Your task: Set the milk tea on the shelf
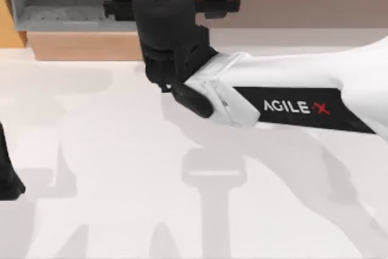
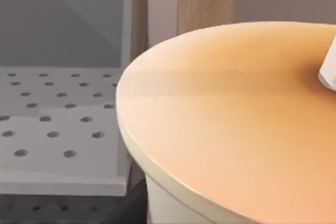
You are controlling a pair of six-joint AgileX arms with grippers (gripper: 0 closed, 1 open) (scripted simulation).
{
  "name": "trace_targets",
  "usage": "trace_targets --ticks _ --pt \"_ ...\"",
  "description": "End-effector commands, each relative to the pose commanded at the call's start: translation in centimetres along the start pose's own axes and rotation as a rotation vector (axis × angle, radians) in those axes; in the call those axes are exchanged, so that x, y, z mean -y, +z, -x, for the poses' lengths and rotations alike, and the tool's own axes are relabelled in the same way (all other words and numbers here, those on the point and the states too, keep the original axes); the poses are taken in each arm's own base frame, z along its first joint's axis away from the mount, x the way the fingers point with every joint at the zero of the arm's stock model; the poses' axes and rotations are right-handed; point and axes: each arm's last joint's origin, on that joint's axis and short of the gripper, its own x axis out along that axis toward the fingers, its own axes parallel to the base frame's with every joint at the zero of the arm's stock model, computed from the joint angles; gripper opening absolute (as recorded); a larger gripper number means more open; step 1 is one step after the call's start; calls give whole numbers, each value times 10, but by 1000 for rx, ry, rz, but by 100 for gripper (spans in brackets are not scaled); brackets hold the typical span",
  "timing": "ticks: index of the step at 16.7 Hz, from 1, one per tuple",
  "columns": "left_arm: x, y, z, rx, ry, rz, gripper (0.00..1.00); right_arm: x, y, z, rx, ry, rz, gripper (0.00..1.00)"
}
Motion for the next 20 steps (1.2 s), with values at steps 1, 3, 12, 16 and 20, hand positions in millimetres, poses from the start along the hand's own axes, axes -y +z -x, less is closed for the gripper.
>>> trace_targets --ticks 1,3,12,16,20 --pt "0 0 0 0 0 0 100 8 10 -3 -10 -7 4 0" --pt "0 0 0 0 0 0 100 28 30 -13 -30 -25 10 0" --pt "0 0 0 0 0 0 100 114 86 -61 -127 -73 15 0" --pt "0 0 0 0 0 0 100 125 100 -71 -140 -34 4 0" --pt "0 0 0 0 0 0 100 127 104 -73 -142 -20 0 0"
